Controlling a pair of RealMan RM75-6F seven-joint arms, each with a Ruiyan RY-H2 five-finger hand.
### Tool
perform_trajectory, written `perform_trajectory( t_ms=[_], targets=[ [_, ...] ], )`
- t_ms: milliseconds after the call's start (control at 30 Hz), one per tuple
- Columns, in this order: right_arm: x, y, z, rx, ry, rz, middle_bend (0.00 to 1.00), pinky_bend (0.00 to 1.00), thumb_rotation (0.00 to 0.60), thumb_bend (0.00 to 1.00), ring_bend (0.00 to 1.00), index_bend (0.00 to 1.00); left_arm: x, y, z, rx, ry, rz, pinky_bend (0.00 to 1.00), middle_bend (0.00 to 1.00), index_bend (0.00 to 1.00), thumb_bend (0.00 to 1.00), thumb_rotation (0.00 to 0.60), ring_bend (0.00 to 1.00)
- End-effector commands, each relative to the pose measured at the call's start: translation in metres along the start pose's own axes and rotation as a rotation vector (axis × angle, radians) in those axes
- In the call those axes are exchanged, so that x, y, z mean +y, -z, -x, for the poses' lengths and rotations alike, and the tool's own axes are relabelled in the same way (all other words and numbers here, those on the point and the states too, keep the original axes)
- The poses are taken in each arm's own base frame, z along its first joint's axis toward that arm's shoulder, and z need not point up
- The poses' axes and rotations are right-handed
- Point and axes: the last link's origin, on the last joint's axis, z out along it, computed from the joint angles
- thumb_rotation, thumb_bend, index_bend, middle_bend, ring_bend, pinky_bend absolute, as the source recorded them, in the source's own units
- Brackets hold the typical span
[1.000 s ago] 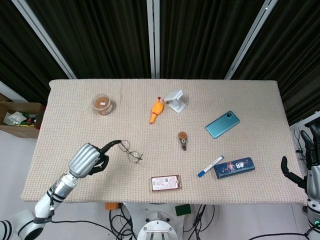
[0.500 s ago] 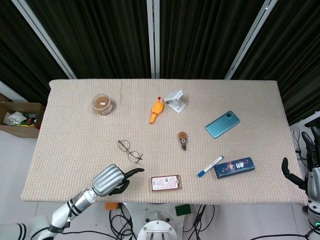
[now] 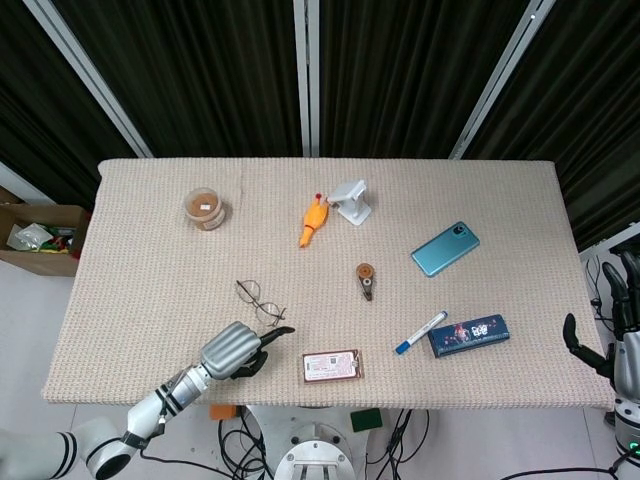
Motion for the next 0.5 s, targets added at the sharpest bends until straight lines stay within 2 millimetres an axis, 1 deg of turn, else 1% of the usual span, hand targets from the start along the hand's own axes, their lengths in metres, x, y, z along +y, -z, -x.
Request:
perform_trajectory(
  t_ms=[33, 300, 400, 500],
  targets=[
    [0.001, 0.000, 0.000, -0.001, 0.000, 0.002, 0.00, 0.00, 0.461, 0.50, 0.00, 0.00, -0.008, -0.001, -0.006, 0.020, 0.014, -0.021, 0.94, 1.00, 0.12, 0.64, 0.600, 0.90],
    [0.000, 0.001, 0.001, -0.002, -0.002, -0.001, 0.00, 0.00, 0.461, 0.50, 0.00, 0.00, -0.032, -0.001, -0.014, 0.035, 0.126, -0.094, 0.94, 1.00, 0.12, 0.64, 0.600, 0.91],
    [-0.001, 0.001, 0.000, -0.001, -0.002, -0.003, 0.00, 0.00, 0.461, 0.50, 0.00, 0.00, -0.043, 0.000, -0.013, 0.009, 0.128, -0.135, 0.94, 1.00, 0.12, 0.64, 0.600, 0.91],
    [-0.003, 0.001, -0.002, 0.004, 0.004, -0.011, 0.00, 0.00, 0.458, 0.50, 0.00, 0.00, -0.052, 0.001, -0.008, -0.041, 0.091, -0.183, 0.94, 1.00, 0.12, 0.64, 0.600, 0.91]
  ],
)
